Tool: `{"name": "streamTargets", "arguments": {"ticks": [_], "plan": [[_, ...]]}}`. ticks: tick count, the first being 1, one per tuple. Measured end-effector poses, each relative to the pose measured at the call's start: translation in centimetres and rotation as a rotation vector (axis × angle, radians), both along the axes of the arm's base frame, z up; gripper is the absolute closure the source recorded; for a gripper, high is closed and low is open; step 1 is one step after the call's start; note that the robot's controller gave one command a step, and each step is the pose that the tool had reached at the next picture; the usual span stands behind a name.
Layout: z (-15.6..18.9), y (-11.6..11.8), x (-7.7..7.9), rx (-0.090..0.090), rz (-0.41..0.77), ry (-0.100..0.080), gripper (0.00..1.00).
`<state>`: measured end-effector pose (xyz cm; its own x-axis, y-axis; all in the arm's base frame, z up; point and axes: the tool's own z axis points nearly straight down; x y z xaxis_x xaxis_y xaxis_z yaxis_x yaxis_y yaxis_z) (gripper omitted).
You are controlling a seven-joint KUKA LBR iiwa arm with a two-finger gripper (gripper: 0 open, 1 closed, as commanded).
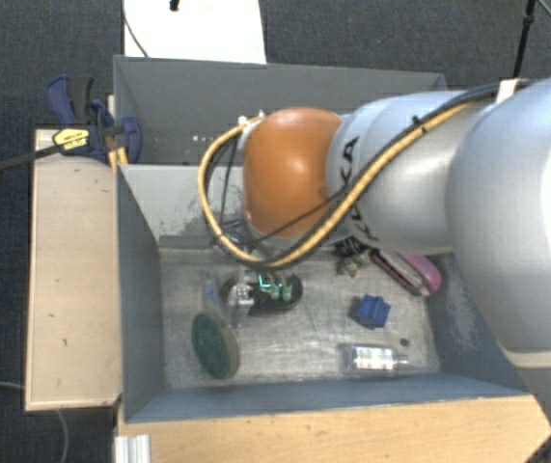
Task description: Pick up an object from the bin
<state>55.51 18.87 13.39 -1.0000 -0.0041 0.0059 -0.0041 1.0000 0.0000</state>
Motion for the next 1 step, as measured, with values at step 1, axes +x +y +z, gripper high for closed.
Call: {"name": "streamTargets", "arguments": {"ticks": [1], "plan": [[-6.36, -8.09, 2.04, 0.003, -0.094, -0.010, 0.00]]}}
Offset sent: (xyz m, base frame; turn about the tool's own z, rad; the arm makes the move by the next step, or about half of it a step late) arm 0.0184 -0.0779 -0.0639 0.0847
